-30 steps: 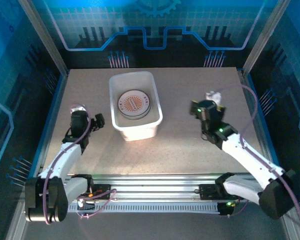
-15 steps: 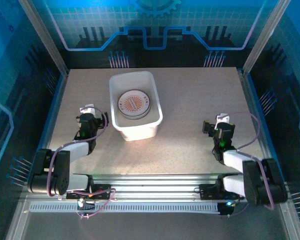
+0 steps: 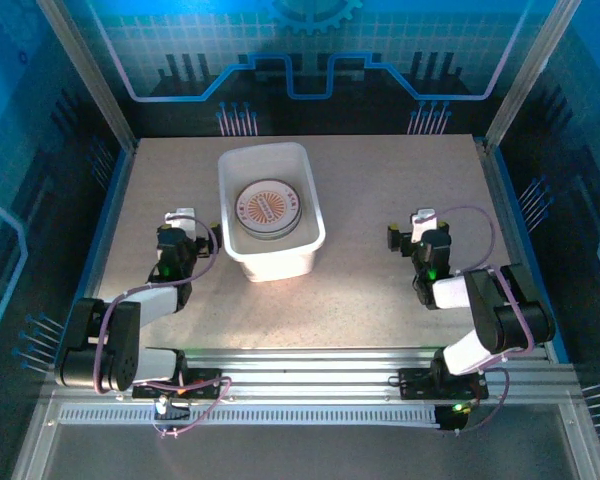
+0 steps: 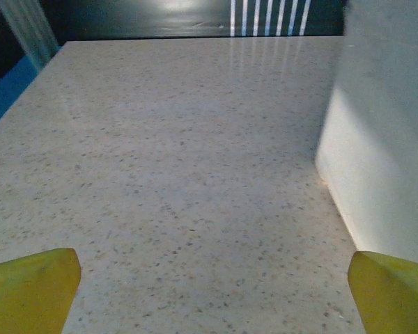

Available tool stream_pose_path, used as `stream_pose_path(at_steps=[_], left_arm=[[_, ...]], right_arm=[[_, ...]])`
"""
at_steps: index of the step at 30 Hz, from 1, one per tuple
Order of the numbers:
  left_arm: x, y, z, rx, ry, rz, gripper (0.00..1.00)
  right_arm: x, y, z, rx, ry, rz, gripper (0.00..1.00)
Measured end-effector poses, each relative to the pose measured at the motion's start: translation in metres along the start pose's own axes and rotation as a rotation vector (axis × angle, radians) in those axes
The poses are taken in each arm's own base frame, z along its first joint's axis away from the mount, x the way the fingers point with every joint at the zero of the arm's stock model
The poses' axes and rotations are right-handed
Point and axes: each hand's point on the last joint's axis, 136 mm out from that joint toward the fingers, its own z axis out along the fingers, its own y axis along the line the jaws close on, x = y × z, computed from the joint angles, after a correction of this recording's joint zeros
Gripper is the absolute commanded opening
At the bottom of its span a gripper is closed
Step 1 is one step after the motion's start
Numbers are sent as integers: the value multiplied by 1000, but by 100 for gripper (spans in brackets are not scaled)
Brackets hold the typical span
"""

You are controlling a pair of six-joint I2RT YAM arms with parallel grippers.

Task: Place the plates into the plastic bin on the countertop

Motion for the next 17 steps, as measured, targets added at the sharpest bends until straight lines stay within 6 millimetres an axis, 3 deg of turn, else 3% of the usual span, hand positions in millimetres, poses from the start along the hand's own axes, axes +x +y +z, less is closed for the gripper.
stream_pose_path(at_steps=[4,7,11,17], left_arm=[[-3,-13,0,60,-23,-11,99],[3,-27,14,90,-14,1,99],[26,-23,24,70,21,-6,99],[20,-19,26,45,-1,-28,99]], right_arm=[[0,1,0,-3,1,-13,100],[0,2,0,-3,1,-14,100],[-1,2,0,-3,-1,-14,100],[-3,1,2,-2,0,-13,100]])
